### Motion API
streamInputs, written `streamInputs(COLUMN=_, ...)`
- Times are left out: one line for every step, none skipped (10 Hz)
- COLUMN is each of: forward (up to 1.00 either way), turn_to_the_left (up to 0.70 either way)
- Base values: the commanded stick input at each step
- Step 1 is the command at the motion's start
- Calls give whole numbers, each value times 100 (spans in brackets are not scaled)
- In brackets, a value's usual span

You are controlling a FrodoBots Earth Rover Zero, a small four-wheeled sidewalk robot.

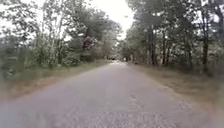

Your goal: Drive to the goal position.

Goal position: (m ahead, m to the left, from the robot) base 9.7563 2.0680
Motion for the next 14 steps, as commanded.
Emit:
streamInputs(forward=70, turn_to_the_left=0)
streamInputs(forward=70, turn_to_the_left=0)
streamInputs(forward=70, turn_to_the_left=0)
streamInputs(forward=70, turn_to_the_left=0)
streamInputs(forward=70, turn_to_the_left=0)
streamInputs(forward=70, turn_to_the_left=0)
streamInputs(forward=70, turn_to_the_left=0)
streamInputs(forward=70, turn_to_the_left=0)
streamInputs(forward=70, turn_to_the_left=0)
streamInputs(forward=70, turn_to_the_left=0)
streamInputs(forward=70, turn_to_the_left=0)
streamInputs(forward=70, turn_to_the_left=0)
streamInputs(forward=70, turn_to_the_left=0)
streamInputs(forward=70, turn_to_the_left=0)
